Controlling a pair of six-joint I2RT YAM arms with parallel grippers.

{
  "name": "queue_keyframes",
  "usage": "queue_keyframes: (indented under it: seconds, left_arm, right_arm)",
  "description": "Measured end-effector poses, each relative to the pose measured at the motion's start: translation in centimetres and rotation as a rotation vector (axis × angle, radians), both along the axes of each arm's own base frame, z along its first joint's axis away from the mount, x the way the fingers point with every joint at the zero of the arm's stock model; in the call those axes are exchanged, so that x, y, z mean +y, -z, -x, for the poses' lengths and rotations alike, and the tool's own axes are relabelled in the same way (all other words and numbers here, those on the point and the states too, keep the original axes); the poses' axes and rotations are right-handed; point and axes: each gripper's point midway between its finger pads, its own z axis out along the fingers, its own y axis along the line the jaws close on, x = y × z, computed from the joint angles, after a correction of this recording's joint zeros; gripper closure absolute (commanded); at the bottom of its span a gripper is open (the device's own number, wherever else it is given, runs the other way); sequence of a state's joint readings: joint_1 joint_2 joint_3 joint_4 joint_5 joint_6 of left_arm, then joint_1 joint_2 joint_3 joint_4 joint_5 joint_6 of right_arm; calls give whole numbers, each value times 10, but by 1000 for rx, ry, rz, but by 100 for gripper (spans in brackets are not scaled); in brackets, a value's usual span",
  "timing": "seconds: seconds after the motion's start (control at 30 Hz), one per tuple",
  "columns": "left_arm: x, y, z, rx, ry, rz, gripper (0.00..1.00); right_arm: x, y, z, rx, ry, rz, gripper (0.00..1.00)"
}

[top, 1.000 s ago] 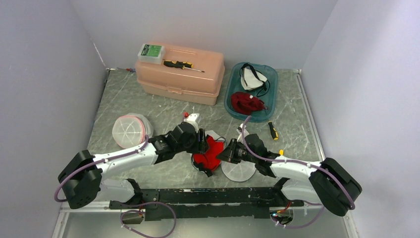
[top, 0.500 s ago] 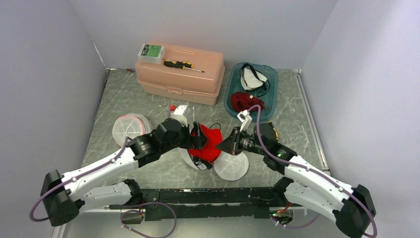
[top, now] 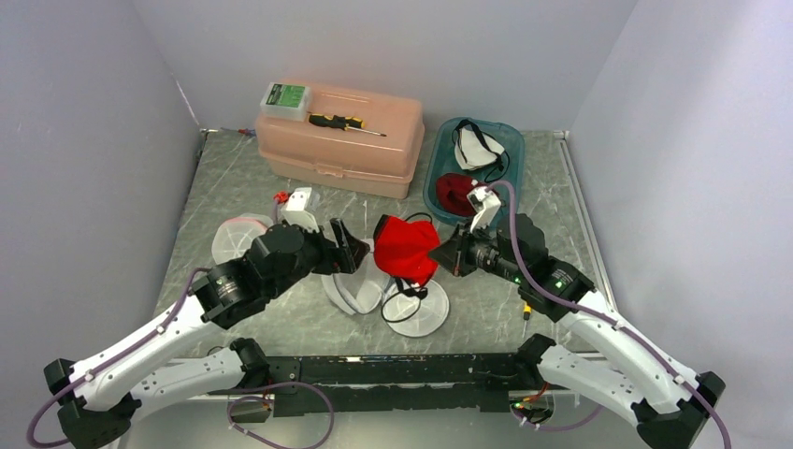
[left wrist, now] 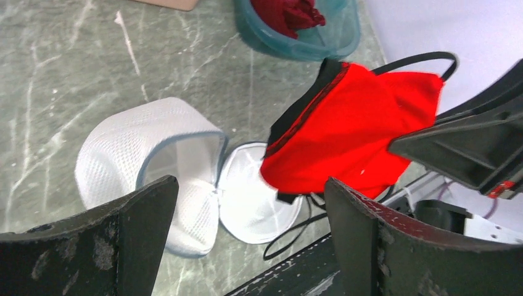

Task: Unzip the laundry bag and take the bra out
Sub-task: Pick up the bra from the laundry bag, then place the bra in the bin.

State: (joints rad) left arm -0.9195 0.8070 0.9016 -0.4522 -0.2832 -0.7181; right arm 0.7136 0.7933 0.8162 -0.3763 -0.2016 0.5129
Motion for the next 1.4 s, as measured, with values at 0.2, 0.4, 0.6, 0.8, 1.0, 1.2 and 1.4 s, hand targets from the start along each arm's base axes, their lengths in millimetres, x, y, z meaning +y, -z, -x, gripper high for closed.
queue_keyframes:
  seconds: [0.2, 0.4, 0.6, 0.8, 1.0, 1.2, 1.4]
  left_arm:
    - [20, 8, 2, 0, -56, -29, 6]
    - [42, 18, 7, 4, -122, -32, 6]
    - [51, 35, 6, 39, -182, -41, 9]
    - [58, 61, 8, 103, -225, -66, 8]
    - [59, 84, 11, 145, -240, -83, 7]
    - [55, 96, 8, 167, -244, -107, 7]
    - [48, 107, 3, 187, -245, -143, 7]
  right_arm:
    - [-34, -5, -26, -38, 204, 45, 100]
    - [-83, -74, -84, -158, 505, -1, 100]
    - [-122, -134, -141, -259, 715, -72, 100]
    - [-149, -116, -209, -218, 861, -58, 100]
    - [-185, -49, -269, -99, 958, 10, 100]
    - [-196, 23, -316, 31, 941, 25, 100]
    - [-180, 89, -338, 173, 884, 16, 100]
